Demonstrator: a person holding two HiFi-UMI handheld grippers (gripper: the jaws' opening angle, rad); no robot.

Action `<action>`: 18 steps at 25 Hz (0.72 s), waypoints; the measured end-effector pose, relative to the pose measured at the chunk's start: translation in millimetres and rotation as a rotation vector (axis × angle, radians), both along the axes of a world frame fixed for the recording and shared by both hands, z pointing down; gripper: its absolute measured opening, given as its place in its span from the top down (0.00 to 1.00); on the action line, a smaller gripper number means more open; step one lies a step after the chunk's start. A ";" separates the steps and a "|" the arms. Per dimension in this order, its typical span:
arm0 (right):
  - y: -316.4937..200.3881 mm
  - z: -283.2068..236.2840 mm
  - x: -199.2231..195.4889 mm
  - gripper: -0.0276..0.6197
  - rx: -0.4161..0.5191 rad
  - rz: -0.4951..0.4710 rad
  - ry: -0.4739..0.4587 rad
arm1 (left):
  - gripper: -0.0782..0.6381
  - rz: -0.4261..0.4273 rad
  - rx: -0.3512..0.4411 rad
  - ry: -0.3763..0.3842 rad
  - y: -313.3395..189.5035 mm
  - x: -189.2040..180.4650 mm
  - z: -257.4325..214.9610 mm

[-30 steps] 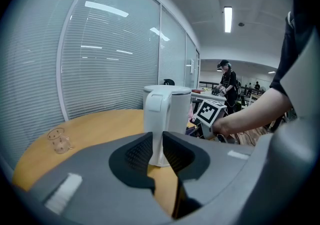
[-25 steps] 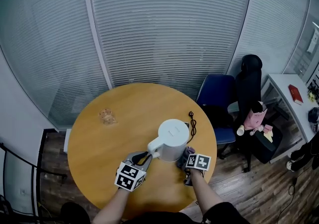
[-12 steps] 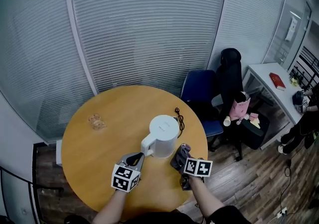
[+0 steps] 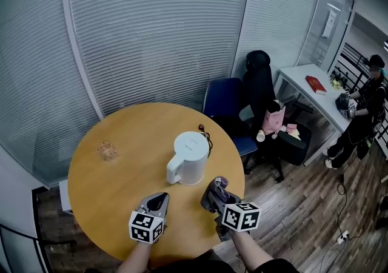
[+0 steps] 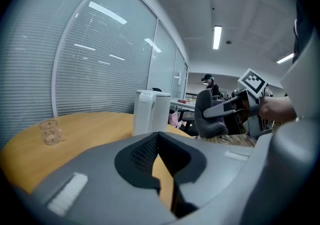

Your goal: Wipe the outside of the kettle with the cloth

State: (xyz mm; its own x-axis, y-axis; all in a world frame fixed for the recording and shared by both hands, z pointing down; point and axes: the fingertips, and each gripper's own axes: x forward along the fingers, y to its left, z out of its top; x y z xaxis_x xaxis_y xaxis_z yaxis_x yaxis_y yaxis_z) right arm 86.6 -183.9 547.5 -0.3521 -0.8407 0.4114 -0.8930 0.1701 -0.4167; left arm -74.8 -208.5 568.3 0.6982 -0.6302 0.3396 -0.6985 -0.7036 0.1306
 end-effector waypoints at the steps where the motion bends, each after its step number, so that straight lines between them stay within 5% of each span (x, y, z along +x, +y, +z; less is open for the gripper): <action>1: 6.6 -2.5 -2.9 0.81 0.005 0.007 -0.003 | 0.88 0.006 -0.003 0.006 6.0 -3.6 1.0; 18: 90.4 9.2 -46.6 0.81 -0.005 0.061 0.019 | 0.88 0.081 -0.049 0.024 79.5 -62.3 24.7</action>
